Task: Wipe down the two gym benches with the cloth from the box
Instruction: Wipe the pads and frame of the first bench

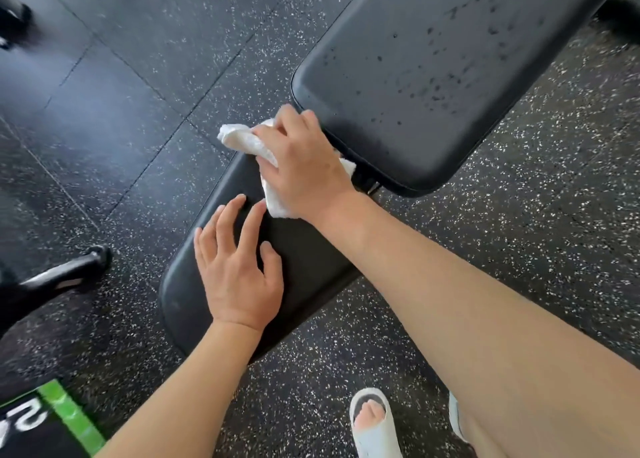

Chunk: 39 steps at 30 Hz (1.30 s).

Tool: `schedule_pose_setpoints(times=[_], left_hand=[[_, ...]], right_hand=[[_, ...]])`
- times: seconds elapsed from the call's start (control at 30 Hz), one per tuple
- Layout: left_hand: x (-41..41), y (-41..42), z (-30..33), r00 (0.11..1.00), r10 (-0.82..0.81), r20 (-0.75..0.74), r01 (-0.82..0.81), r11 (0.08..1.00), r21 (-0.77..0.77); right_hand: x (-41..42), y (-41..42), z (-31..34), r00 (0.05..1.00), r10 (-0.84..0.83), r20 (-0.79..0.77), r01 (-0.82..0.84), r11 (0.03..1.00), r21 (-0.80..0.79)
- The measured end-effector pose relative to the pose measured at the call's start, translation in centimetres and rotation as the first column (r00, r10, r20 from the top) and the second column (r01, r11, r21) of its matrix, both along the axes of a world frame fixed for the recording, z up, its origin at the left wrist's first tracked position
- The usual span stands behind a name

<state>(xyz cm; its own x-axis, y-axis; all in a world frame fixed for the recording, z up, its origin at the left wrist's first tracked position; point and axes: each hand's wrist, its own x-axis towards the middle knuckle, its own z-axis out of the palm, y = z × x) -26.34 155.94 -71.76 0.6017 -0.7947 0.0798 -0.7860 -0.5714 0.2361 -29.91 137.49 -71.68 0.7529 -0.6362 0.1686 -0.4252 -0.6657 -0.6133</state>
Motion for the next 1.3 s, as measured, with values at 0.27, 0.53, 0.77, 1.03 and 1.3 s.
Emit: schedule_pose_setpoints(times=[0.27,0.53,0.77,1.03,1.3], left_hand=[[0.1,0.1,-0.4,0.999,-0.030,0.028,0.030,1.000,-0.001],[0.2,0.4,-1.0,0.998,-0.046,0.043,0.046,0.999,0.002],[0.0,0.1,-0.8,0.998,-0.046,0.031,0.046,0.999,0.005],[0.4,0.6,-0.8,0.999,-0.045,0.020,0.044,0.997,0.058],[0.7,0.7,-0.9,0.996,-0.074,-0.047,0.077,0.995,0.068]], right_hand=[[-9.2,4.8,-0.2,0.999,-0.052,0.003,0.052,0.999,-0.001],[-13.9,9.4,-1.0,0.918,-0.382,0.101,0.354,0.909,0.220],[-8.8,5.7,0.7,0.939,-0.344,-0.010,0.343,0.932,0.114],[-14.4,12.7,-0.7,0.934,-0.345,0.093,0.322,0.926,0.199],[-10.9,9.6,-1.7,0.790,-0.593,0.157,0.564,0.803,0.191]])
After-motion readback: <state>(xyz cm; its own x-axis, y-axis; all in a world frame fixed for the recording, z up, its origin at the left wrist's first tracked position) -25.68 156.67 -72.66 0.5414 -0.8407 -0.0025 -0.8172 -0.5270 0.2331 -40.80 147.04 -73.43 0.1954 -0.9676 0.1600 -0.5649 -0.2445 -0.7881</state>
